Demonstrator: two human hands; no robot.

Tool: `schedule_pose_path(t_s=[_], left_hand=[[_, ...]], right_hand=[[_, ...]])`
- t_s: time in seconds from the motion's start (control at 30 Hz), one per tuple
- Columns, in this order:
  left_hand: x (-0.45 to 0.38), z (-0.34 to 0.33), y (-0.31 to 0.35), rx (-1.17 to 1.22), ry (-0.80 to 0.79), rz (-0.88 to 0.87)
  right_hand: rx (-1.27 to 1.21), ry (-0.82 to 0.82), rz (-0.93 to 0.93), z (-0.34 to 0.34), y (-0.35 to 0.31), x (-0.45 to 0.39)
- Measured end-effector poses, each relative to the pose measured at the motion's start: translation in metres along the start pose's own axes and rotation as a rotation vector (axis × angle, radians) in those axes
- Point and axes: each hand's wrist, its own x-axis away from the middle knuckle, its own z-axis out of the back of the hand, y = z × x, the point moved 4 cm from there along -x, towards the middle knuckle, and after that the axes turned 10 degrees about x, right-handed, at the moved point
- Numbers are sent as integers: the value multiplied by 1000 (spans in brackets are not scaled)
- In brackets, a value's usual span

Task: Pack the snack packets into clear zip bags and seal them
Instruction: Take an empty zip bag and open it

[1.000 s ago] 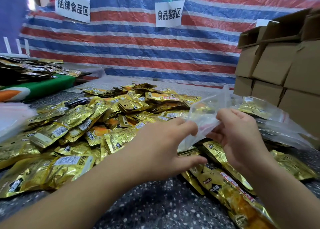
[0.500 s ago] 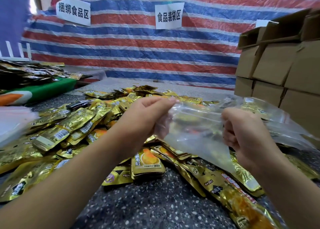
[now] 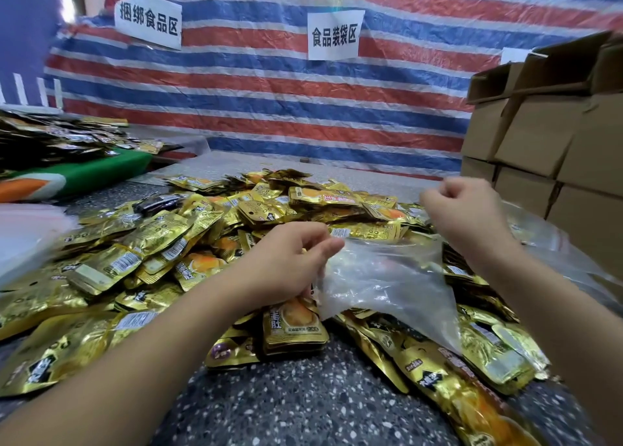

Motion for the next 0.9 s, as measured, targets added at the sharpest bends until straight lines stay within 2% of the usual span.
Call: schedule_pose_path(t_s=[0.13, 0.23, 0.43, 0.53, 0.77, 0.83, 0.9], left_hand=[[0, -2, -6, -151, -30, -25], [1, -4, -6, -201, -28, -54], [1, -6, -4, -181, -20, -95], [1, -6, -5, -178, 8, -118], [0, -6, -9, -150, 25, -123], [0, -5, -7, -97, 53, -102], [-1, -3, -8, -77, 93, -88]], right_hand=[[310, -289, 227, -43, -37, -43], [445, -498, 364, -85, -53, -60], [741, -691, 462, -152, -56, -77], [779, -693, 508, -171, -49, -78], [866, -534, 739, -158, -58, -80], [792, -469, 728, -148, -60, -77], [561, -414, 599, -131, -60, -74]])
